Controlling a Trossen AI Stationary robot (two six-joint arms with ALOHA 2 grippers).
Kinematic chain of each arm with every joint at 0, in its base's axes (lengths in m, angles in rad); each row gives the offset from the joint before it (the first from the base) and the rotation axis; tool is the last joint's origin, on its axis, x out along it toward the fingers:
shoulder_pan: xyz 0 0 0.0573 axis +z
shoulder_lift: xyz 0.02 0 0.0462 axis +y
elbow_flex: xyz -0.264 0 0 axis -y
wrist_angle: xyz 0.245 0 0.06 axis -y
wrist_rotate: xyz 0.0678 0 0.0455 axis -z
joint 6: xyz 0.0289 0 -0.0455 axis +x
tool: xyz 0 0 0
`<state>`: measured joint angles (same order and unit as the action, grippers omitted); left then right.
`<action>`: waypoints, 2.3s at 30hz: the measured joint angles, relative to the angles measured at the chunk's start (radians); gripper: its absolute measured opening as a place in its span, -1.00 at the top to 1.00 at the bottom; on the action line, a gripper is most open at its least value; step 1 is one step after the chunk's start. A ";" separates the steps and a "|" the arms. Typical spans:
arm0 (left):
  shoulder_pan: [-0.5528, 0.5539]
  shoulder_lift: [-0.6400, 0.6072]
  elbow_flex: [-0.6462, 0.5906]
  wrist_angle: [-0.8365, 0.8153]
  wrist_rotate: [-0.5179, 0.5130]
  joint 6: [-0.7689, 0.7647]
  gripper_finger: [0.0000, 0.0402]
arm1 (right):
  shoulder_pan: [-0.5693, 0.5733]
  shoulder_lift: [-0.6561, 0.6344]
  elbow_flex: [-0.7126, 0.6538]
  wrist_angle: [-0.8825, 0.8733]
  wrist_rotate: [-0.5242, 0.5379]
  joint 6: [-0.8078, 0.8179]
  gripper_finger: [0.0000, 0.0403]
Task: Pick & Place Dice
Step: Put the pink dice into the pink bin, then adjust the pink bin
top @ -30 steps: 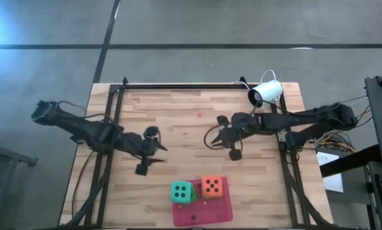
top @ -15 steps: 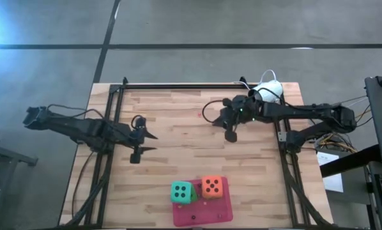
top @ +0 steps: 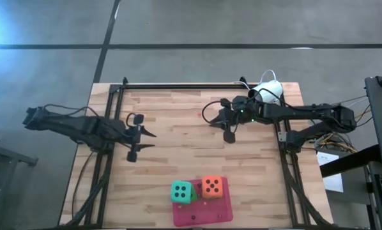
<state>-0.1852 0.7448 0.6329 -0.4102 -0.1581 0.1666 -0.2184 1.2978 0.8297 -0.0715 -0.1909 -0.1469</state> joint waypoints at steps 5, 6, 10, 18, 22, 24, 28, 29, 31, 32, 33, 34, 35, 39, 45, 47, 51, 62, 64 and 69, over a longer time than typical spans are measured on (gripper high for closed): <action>0.000 0.000 0.034 -0.018 0.000 0.093 0.19 | 0.000 0.002 0.003 0.000 0.001 0.013 0.55; 0.000 0.000 0.039 -0.020 0.000 0.108 0.19 | 0.000 0.002 0.003 0.000 0.001 0.013 0.50; 0.000 0.000 0.051 -0.040 0.000 0.175 0.19 | 0.000 0.010 0.003 0.004 0.011 0.013 0.31; 0.001 0.001 0.051 -0.041 0.000 0.246 0.13 | -0.033 0.168 0.004 0.084 0.037 0.040 0.05; 0.002 0.001 0.053 -0.053 0.000 0.249 0.10 | -0.042 0.268 0.017 0.121 0.034 -0.022 0.03; 0.002 0.002 0.056 -0.057 0.000 0.250 0.09 | -0.056 0.312 0.022 0.125 0.034 -0.046 0.03; 0.003 0.003 0.056 -0.056 -0.007 0.257 0.07 | -0.100 0.393 0.030 0.185 0.032 -0.014 0.06; 0.005 0.003 0.056 -0.055 -0.010 0.257 0.06 | -0.111 0.408 0.033 0.201 0.030 -0.011 0.06; 0.008 0.003 0.056 -0.055 -0.016 0.257 0.05 | -0.133 0.435 0.034 0.222 0.029 -0.011 0.07; 0.010 0.003 0.057 -0.054 -0.018 0.257 0.05 | -0.143 0.448 0.034 0.227 0.028 -0.013 0.07; 0.011 0.003 0.058 -0.054 -0.019 0.257 0.05 | -0.154 0.459 0.034 0.238 0.026 -0.012 0.07; 0.012 0.003 0.058 -0.054 -0.018 0.257 0.05 | -0.165 0.467 0.034 0.243 0.026 -0.010 0.07; 0.012 0.003 0.058 -0.054 -0.019 0.257 0.05 | -0.174 0.474 0.033 0.249 0.026 -0.010 0.07; 0.014 0.003 0.058 -0.053 -0.019 0.257 0.08 | -0.213 0.498 0.033 0.295 0.026 0.023 0.06; 0.015 0.003 0.058 -0.052 -0.018 0.257 0.12 | -0.239 0.506 0.033 0.322 0.026 0.035 0.06; 0.015 0.003 0.058 -0.050 -0.019 0.257 0.14 | -0.239 0.506 0.033 0.340 0.026 0.032 0.06; 0.015 0.003 0.058 -0.051 -0.018 0.257 0.16 | -0.238 0.536 0.034 0.390 0.026 0.018 0.06; 0.016 0.004 0.057 -0.050 -0.018 0.256 0.13 | -0.248 0.662 0.114 0.409 -0.051 0.021 0.07; 0.017 0.004 0.056 -0.051 -0.018 0.256 0.11 | -0.247 0.680 0.138 0.372 -0.053 0.037 0.07; 0.017 0.004 0.056 -0.051 -0.018 0.256 0.09 | -0.247 0.710 0.218 0.239 -0.046 0.063 0.07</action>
<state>-0.1680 0.7486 0.6888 -0.4610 -0.1764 0.4222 -0.4656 2.0074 1.0480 0.1678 -0.2367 -0.0840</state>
